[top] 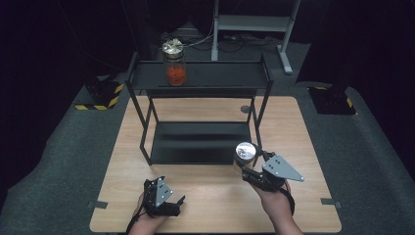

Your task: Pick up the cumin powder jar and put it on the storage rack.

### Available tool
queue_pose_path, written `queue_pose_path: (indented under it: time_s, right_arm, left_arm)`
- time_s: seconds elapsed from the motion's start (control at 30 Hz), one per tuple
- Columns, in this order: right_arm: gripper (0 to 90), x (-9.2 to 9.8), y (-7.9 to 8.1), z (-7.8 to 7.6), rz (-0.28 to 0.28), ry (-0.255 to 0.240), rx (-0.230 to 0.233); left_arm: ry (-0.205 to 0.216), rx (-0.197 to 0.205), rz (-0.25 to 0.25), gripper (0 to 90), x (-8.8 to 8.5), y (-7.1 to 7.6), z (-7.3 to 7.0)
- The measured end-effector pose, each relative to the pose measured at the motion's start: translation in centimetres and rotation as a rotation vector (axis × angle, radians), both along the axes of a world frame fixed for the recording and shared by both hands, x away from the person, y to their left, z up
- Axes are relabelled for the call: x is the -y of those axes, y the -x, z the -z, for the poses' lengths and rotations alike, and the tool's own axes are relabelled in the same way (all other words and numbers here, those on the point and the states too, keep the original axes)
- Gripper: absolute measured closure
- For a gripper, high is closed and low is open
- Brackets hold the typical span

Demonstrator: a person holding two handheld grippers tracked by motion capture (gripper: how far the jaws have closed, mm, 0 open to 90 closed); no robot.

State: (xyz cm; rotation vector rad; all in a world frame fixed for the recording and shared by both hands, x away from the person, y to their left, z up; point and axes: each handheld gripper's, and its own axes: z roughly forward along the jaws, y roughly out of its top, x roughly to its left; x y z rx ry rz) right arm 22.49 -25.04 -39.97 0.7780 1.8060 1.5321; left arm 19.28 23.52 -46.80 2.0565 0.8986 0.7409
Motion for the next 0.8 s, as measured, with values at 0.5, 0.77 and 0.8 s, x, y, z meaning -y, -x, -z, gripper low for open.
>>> queue_pose_path:
  time_s: [0.5,0.77,0.8]
  right_arm:
    - [34.6,-1.9,-2.5,-2.7,-0.013,-0.035,0.007]
    - [34.6,-2.3,-3.5,-4.1,-0.013,-0.048,0.016]
    - [34.6,-2.4,-3.7,-4.3,-0.013,-0.049,0.018]
  left_arm:
    - [0.008,0.003,0.009,0.8,-0.2,0.0,0.1]
    - [0.009,0.009,0.011,0.8,-0.3,0.1,0.1]
    - [0.008,0.010,0.013,0.8,-0.3,0.1,0.1]
